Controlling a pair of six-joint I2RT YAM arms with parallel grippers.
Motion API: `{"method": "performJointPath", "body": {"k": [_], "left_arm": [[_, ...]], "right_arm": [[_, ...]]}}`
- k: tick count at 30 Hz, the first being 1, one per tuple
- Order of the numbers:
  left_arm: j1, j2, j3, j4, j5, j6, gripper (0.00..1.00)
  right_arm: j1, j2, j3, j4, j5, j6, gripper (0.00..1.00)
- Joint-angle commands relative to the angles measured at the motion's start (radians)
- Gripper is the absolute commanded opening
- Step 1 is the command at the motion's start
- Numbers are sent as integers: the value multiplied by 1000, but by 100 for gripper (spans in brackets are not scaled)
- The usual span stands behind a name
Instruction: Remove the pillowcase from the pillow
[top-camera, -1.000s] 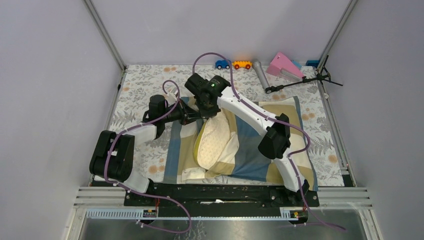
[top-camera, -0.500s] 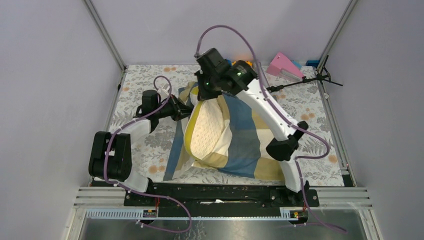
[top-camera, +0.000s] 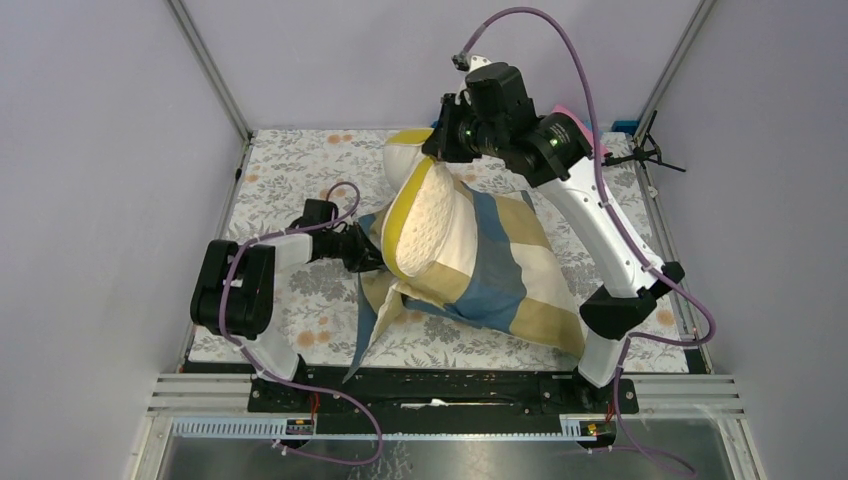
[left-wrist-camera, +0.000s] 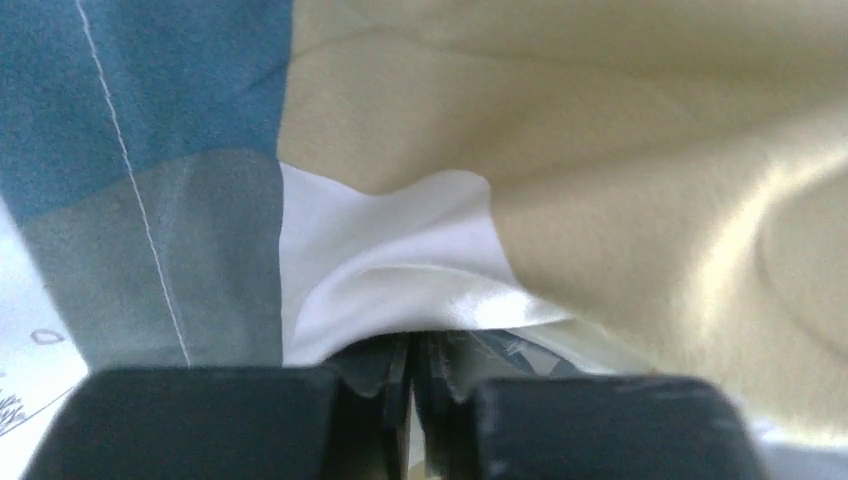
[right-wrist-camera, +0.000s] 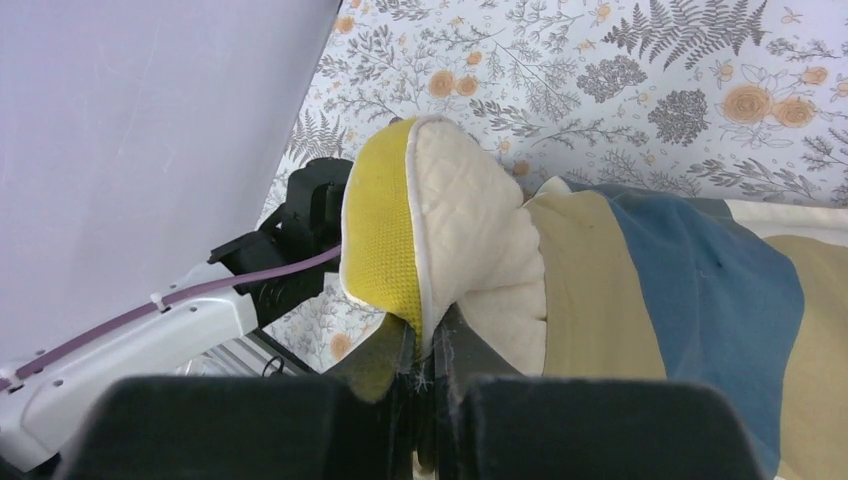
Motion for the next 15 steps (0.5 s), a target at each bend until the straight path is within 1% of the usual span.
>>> {"method": "performJointPath", "body": {"k": [1,2,4,6,7,8,9,11,14,15], "left_arm": [[3,-96,-2,-106,-94,88,13],[-1,-144,14,-106,-91,90,22],[-12,-239,50,-106,-91,93,47],[-24,-330,87,-99,-96,83,68],[-29,-373,94,-87,-96,73,74],[-31,-424,97,-72,-96,55,78],[-31,-456,97,-56,-96,40,81],[-30,-500,96,-45,-105,27,87],[-25,-520,99,-74,-122,36,91],[-22,-523,97,-87,-145,35,92]], "right_arm": [[-32,-90,-10,349,9,34,0],[-32,-77,-22,331,-15,45,0],[-31,-43,-40,298,-70,63,0],[-31,-4,-50,265,-132,82,0],[-31,17,-51,254,-167,87,0],[-31,39,-49,244,-205,91,4],[-31,62,-35,226,-241,86,13],[-32,112,30,149,-260,61,40],[-33,145,93,33,-200,15,73],[-32,140,82,10,-176,-3,81]]}}
